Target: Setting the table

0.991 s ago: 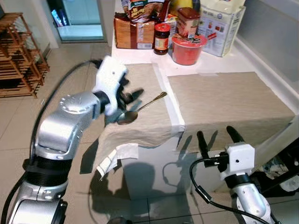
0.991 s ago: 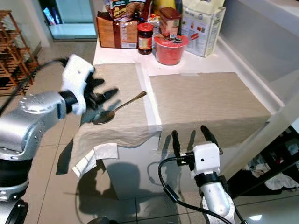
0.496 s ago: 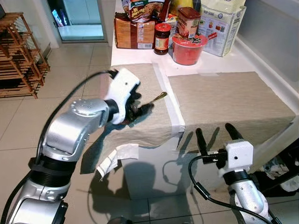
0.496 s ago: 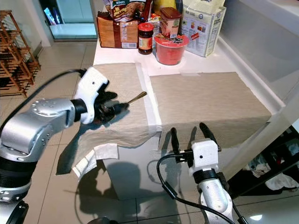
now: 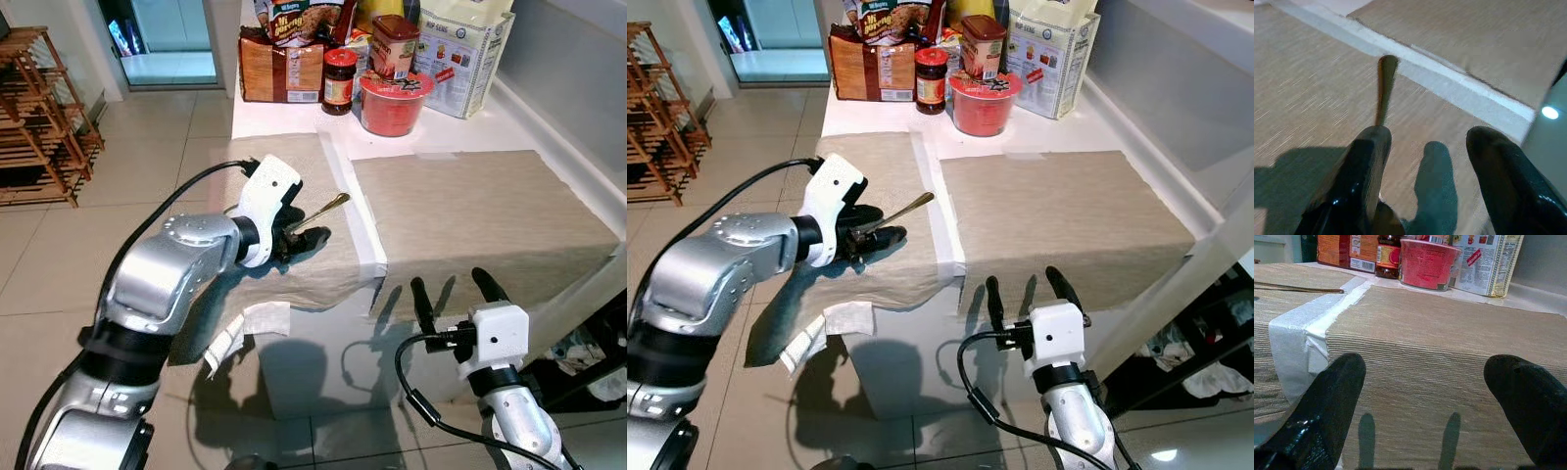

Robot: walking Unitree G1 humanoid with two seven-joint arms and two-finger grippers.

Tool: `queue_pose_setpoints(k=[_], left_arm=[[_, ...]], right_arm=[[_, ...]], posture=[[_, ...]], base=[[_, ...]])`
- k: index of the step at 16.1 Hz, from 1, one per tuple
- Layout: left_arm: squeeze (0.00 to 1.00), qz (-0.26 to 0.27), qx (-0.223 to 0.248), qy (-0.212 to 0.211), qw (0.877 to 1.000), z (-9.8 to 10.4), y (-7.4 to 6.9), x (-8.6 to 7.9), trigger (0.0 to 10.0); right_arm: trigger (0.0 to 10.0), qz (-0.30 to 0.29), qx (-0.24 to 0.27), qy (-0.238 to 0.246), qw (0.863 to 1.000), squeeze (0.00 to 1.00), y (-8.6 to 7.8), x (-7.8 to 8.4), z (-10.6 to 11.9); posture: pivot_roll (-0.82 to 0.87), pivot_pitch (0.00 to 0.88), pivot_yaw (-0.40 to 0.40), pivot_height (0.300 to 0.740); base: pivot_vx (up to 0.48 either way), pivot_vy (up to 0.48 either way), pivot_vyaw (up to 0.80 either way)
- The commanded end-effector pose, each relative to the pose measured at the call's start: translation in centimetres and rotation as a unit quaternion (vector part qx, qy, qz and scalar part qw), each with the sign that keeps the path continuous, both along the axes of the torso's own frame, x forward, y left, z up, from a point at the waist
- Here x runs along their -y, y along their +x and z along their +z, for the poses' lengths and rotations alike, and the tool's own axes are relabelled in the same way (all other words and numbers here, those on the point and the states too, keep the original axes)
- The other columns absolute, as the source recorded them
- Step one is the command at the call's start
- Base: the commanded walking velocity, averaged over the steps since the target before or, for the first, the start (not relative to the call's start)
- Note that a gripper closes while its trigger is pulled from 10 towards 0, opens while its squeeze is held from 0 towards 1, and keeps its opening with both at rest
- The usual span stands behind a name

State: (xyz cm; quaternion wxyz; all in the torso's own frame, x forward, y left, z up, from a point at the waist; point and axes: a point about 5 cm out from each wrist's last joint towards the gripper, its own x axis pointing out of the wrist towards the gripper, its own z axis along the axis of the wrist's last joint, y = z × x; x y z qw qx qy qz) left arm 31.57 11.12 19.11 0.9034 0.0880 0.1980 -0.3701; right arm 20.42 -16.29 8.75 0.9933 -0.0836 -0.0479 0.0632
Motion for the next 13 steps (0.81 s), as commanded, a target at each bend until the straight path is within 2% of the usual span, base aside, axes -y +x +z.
queue_pose_setpoints(k=[1, 6, 13], left_arm=[[0.00, 0.008, 0.010, 0.011, 1.000, 0.2, 0.4, 0.1, 10.0], [0.00, 0.025, 0.009, 0.025, 0.999, -0.6, 1.2, 0.0, 10.0], [0.00, 0.023, -0.019, 0.035, 0.999, -1.7, 1.2, 0.0, 10.0]], right_arm=[[10.0, -0.003, 0.001, -0.003, 1.000, 0.00, -0.1, 0.2, -0.1], [10.0, -0.007, 0.004, -0.003, 1.000, 0.00, -0.2, 0.2, 0.2], [10.0, -0.005, 0.008, -0.002, 1.000, 0.00, -0.3, -0.3, 0.9]], posture=[[-0.10, 0.000, 0.033, 0.736], [-0.11, 0.000, 0.038, 0.736], [-0.11, 0.000, 0.039, 0.736]], base=[[0.000, 0.000, 0.00], [0.000, 0.000, 0.00], [0.000, 0.000, 0.00]])
